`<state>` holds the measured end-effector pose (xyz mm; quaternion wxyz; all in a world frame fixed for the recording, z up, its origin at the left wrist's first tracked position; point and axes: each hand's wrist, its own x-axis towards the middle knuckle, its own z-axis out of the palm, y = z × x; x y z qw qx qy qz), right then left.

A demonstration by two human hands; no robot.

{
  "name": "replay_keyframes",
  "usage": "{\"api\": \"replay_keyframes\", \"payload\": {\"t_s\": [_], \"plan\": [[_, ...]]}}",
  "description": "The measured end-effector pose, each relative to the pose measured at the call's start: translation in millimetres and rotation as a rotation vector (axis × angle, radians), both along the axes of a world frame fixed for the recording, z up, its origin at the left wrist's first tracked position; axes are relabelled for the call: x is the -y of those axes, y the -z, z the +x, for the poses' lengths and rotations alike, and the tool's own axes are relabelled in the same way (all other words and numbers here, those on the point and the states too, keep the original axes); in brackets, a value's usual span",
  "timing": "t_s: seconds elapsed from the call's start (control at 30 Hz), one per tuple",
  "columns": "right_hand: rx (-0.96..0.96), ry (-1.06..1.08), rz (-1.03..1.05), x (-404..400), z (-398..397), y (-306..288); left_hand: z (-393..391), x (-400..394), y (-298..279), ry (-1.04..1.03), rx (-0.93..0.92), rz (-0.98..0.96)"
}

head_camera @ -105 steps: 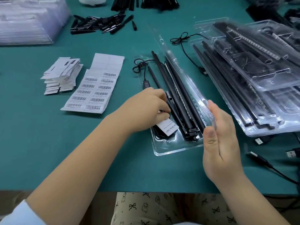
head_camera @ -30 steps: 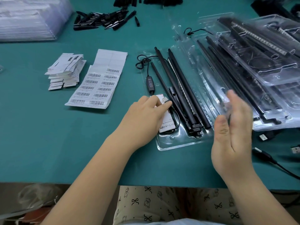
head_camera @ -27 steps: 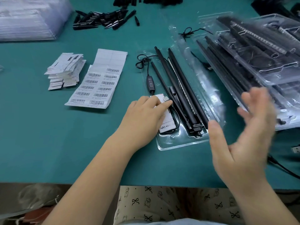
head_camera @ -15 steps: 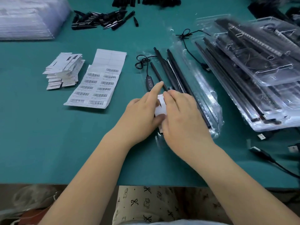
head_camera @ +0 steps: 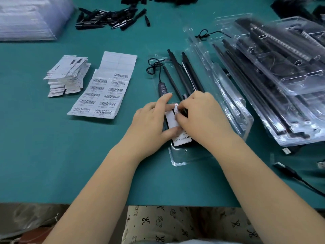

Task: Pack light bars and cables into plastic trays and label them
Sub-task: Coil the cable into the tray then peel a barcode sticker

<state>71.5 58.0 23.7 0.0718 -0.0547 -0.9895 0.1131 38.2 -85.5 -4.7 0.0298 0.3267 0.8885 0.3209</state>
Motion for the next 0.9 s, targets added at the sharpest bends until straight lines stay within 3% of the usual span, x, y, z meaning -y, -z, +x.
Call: {"api": "replay_keyframes", "payload": {"t_s": [0.23, 0.37, 0.4, 0.73, 0.83, 0.9], "plan": [[-0.002, -0.092, -0.374, 5, 10, -12, 1, 1, -3, -0.067, 0.108, 0.116], [0.091, -0.188, -0.023, 6, 21, -10, -1, 1, -1, -0.119, -0.032, -0.056], [0.101, -0.174, -0.014, 6, 24, -9, -1, 1, -1, -0.137, -0.065, -0.071], [0.157, 0.115, -0.124, 8, 30, -6, 3, 3, -6, -0.215, -0.034, -0.050], [0.205, 0.119, -0.335, 11, 21, -13, 4, 2, -7, -0.142, -0.118, -0.189], [0.211, 0.076, -0.312, 12, 20, -13, 3, 1, -7, -0.060, -0.133, -0.312]]}}
